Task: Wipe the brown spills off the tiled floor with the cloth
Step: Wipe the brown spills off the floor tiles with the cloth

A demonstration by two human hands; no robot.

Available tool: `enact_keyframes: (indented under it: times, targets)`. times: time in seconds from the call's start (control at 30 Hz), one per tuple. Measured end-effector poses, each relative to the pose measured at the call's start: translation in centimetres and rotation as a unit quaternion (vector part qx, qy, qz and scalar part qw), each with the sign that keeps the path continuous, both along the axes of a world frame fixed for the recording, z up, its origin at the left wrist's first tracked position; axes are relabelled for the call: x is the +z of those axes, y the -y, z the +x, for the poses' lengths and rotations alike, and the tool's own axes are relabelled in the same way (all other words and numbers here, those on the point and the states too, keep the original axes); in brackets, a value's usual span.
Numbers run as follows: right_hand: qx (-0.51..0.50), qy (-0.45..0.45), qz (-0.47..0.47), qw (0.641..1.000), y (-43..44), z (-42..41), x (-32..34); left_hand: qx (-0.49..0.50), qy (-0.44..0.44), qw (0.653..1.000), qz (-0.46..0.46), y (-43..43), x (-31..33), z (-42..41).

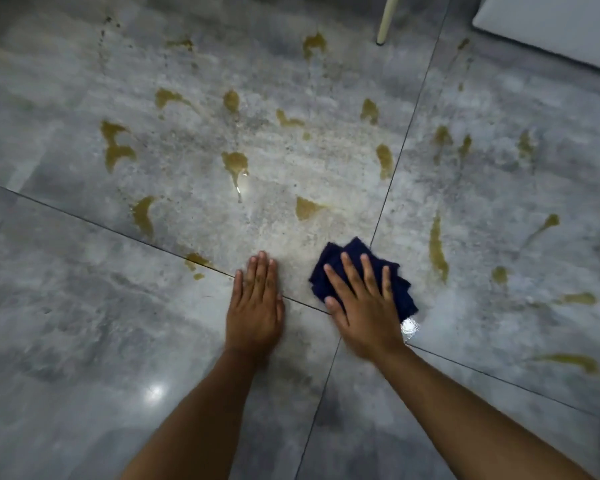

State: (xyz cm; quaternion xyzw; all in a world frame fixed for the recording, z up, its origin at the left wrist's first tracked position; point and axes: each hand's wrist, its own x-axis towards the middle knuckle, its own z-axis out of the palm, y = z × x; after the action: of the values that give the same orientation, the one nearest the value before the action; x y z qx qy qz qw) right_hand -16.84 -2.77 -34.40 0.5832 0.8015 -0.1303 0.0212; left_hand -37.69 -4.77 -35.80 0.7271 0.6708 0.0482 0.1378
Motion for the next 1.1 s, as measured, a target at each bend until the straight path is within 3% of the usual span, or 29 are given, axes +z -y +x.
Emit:
enact_keyframes:
  times: [0.17,0.3,0.4,0.57,0.67,0.83,1.0,1.1]
  targets:
    - [-0.157,0.02,-0.011,0.987,-5.1,3.0,-0.3,0.019,0.004,1.0,-0.009,-1.3,0.5,1.3]
    - [-0.247,0.023,0.007,0.969,1.6,5.9,0.0,0.076,0.016,0.997,0.008,-4.2,0.3,2.5]
    - [-0.234,0.028,-0.002,0.972,6.3,3.6,0.1,0.104,0.006,0.994,0.016,-4.9,-0.3,2.9]
    - [-0.178,0.031,0.008,0.984,0.1,2.9,-0.4,0.109,0.012,0.994,0.022,-4.6,-0.3,3.0]
    - [-0.252,0.042,-0.013,0.967,-4.1,5.4,-0.4,0.112,0.015,0.994,0.011,-4.6,-0.3,2.9]
    - [-0.339,0.022,-0.011,0.94,-1.4,3.2,0.1,0.12,0.02,0.993,0.008,-4.7,-0.3,2.9]
    - [-0.223,-0.003,-0.01,0.975,-3.5,-2.3,-0.1,0.121,0.008,0.992,0.015,-4.7,-0.3,3.0]
    - [-0.229,-0.012,-0.035,0.973,-7.8,-1.3,0.2,0.115,0.007,0.993,0.017,-4.7,-0.1,3.0]
